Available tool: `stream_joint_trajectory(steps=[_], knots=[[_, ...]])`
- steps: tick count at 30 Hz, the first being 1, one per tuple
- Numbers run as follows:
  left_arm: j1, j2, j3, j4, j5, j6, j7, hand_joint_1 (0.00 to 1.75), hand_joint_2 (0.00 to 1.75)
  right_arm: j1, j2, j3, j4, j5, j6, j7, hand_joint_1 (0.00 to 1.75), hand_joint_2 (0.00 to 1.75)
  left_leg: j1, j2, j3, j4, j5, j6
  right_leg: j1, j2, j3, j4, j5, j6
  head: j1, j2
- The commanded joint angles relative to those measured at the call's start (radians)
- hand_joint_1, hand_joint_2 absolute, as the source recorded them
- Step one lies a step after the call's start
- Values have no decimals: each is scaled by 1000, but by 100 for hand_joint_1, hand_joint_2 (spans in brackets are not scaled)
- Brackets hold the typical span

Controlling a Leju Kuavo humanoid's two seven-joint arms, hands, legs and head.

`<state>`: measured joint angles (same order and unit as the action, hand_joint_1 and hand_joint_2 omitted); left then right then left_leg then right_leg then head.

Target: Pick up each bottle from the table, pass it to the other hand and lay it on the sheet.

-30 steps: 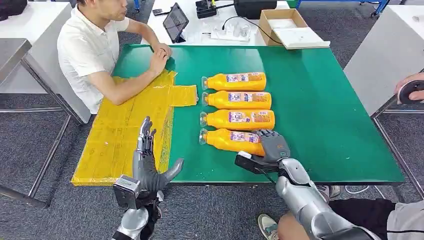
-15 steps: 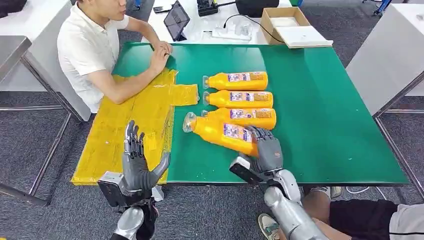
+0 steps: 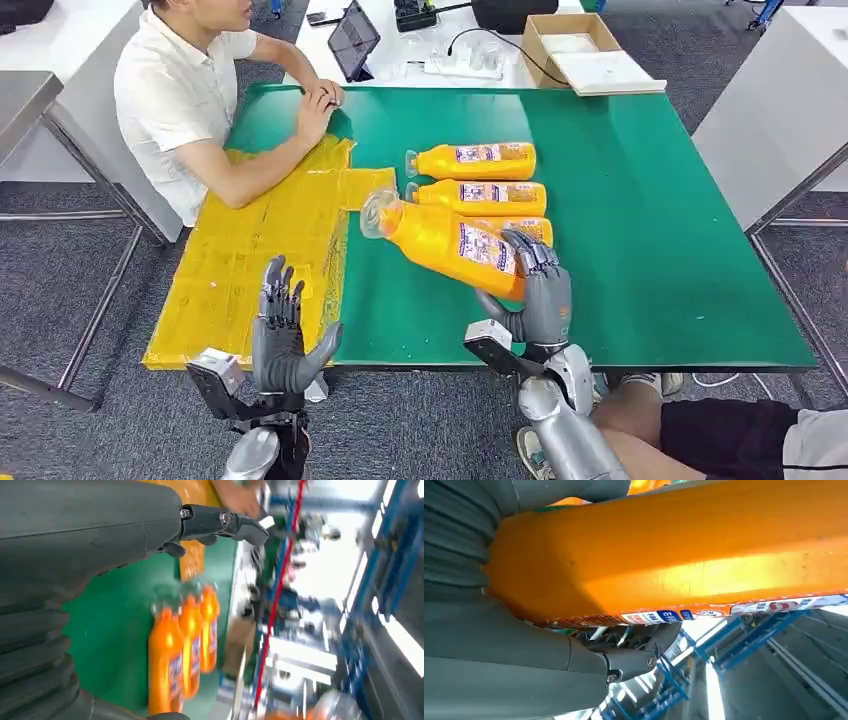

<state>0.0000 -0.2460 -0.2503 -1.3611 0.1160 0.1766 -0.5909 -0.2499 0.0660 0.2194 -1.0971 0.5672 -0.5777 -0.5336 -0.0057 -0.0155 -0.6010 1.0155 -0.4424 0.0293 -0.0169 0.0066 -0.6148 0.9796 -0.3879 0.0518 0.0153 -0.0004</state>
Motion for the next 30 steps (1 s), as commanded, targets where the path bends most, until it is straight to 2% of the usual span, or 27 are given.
stream_joint_trajectory(steps=[1, 5, 11, 18, 22, 23, 30], knots=[[-44, 29, -78, 54, 20, -77, 34, 0, 175, -43, 65, 149, 162, 5, 68, -47, 175, 175, 2, 6, 6, -2, -2, -3, 2, 4, 5, -2, -1, -3, 0, 0], [-50, 29, -75, 64, 35, -93, 45, 0, 175, -51, 69, 160, 181, -1, 85, -46, 175, 175, 1, 1, 3, -1, -1, -2, 1, 0, 2, -1, -1, -2, 0, 0], [-93, 10, -69, 112, 70, -105, 68, 0, 175, -52, 120, 212, 261, -26, 85, -71, 175, 175, 1, 4, 5, -1, -2, -2, 2, 2, 4, -1, -1, -3, 0, 0], [-92, 11, -69, 113, 70, -105, 68, 0, 175, -54, 117, 213, 261, -27, 86, -71, 175, 175, 1, 1, 2, -1, -1, -2, 1, 0, 2, -1, -1, -2, 0, 0], [-102, 0, -56, 129, 98, -98, 77, 0, 175, -50, 121, 244, 266, -35, 101, -80, 175, 175, 3, 4, 9, -1, -4, -4, 3, 0, 9, -1, -4, -5, 0, 0], [-107, -2, -55, 133, 102, -98, 77, 0, 175, -50, 124, 253, 272, -36, 106, -80, 175, 175, 1, 2, 3, -1, -1, -2, 1, 0, 2, -1, -1, -2, 0, 0], [-107, 12, -102, 121, 118, -166, 40, 0, 175, -108, 142, 300, 392, -69, 118, -83, 175, 175, 1, 3, 4, -1, -1, -2, 1, 1, 3, -1, -1, -3, 0, 0]])
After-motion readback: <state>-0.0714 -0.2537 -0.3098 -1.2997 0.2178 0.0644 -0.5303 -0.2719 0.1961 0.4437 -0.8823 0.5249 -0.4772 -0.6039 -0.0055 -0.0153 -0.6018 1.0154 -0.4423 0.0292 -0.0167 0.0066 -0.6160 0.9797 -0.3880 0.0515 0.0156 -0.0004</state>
